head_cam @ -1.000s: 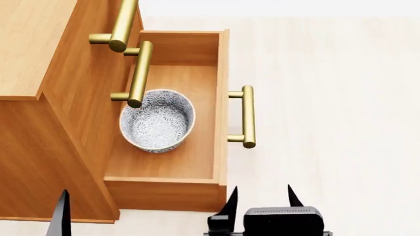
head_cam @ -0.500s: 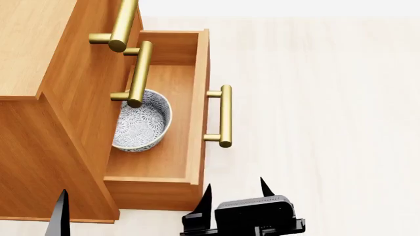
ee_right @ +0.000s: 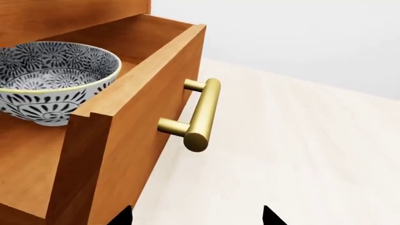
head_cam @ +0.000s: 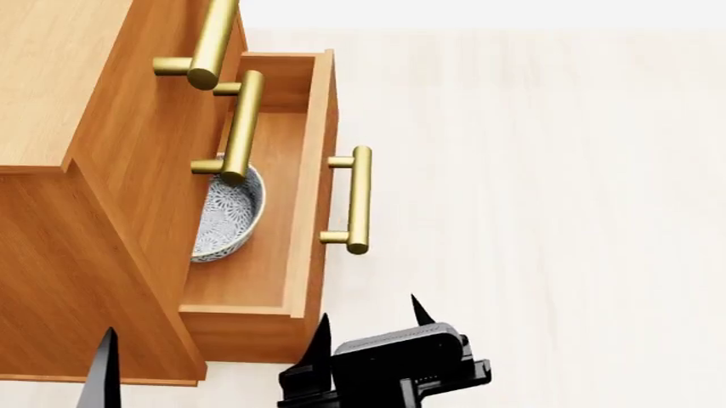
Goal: Put the bowl in the bottom drawer of the cabinet and close it.
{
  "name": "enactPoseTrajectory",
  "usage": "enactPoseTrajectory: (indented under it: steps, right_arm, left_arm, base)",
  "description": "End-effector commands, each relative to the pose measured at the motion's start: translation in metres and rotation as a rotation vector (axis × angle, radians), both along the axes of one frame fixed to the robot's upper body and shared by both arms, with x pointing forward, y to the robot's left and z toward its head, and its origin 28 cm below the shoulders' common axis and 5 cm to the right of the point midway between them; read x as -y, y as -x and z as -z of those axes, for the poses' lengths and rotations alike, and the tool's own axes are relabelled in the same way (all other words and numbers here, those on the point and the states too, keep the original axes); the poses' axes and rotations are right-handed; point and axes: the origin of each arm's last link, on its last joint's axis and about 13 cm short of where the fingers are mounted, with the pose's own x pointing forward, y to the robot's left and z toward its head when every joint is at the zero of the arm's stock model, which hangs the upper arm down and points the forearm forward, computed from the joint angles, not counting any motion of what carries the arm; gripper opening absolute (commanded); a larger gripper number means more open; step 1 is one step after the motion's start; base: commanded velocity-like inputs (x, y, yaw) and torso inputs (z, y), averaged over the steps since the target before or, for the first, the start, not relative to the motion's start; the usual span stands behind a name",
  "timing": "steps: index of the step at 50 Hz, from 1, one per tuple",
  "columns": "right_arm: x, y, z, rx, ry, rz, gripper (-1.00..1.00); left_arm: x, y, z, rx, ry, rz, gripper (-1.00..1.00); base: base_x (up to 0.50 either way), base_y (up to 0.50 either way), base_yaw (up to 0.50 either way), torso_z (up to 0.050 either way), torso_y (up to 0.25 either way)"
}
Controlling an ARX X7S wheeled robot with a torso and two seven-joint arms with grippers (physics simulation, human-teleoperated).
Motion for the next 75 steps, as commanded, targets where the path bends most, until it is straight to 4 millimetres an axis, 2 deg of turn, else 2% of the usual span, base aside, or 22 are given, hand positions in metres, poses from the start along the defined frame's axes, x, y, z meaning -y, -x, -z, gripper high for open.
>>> enactPoseTrajectory:
  steps: [1,52,75]
  right_arm:
    - [-0.017,-0.004,-0.008,0.041,-0.014,-0.064,1.0]
    - [-0.053,-0.005,0.002,0.02,0.023,-0.196,1.0]
    - [-0.074,-0.006,-0.002,0.021,0.03,-0.252,1.0]
  left_arm:
    - [-0.001,-0.019,0.001,0.043,0.047,-0.064,1.0]
    - [-0.001,-0.018,-0.003,0.051,0.049,-0.064,1.0]
    - [-0.002,-0.018,-0.003,0.054,0.047,-0.066,1.0]
  base:
    - [0.0,0.0,0.0,0.0,0.0]
    - [0.0,0.0,0.0,0.0,0.0]
    - [0.0,0.0,0.0,0.0,0.0]
